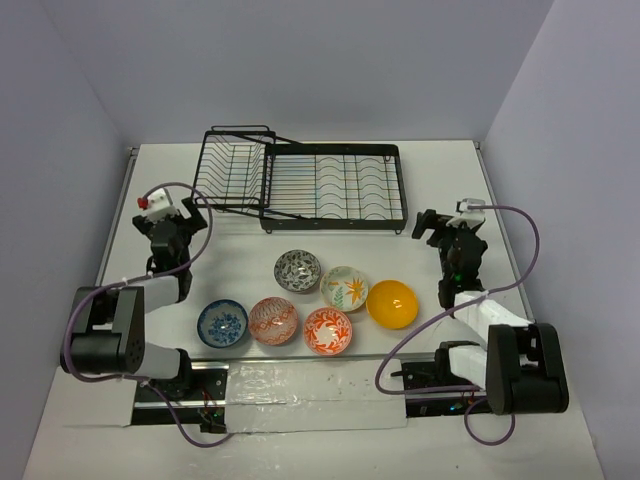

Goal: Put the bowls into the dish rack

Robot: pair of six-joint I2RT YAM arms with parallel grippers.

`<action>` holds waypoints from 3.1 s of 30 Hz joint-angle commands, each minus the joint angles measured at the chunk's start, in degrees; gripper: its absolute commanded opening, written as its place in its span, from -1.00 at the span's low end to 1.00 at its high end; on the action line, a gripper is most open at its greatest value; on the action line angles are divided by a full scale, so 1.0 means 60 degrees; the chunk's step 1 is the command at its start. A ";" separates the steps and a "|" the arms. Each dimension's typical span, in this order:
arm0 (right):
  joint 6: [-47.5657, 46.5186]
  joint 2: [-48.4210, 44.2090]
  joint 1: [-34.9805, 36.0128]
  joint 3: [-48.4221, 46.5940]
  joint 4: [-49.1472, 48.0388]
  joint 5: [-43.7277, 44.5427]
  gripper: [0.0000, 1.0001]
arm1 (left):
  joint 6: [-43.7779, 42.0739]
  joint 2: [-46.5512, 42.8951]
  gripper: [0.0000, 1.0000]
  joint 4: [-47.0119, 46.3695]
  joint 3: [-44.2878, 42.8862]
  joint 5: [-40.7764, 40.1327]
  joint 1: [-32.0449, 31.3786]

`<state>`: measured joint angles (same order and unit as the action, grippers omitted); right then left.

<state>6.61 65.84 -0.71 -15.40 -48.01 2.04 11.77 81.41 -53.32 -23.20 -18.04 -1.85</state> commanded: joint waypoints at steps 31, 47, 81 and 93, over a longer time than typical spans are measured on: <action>0.0919 -0.0313 0.0455 -0.7465 1.0530 -0.1877 1.00 | 0.1950 -0.0208 0.98 1.3515 -0.8247 0.0585 0.0029; 0.1465 -0.1044 0.0455 -0.7652 1.1730 -0.4532 1.00 | 0.2505 -0.1775 0.98 1.3457 -0.7559 0.1659 0.0044; 0.0789 0.0758 0.5200 -0.9473 1.4343 -0.3491 0.50 | 0.3092 -0.2772 0.98 1.4877 -0.6914 0.1790 -0.0029; 0.0231 0.2692 0.6344 -0.9533 1.4139 -0.2787 0.36 | 0.3004 -0.3284 0.98 1.5332 -0.6460 0.1879 -0.0029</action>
<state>9.21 80.16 36.67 -70.41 38.13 -16.64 29.67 63.99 38.00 -62.08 -7.35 -1.93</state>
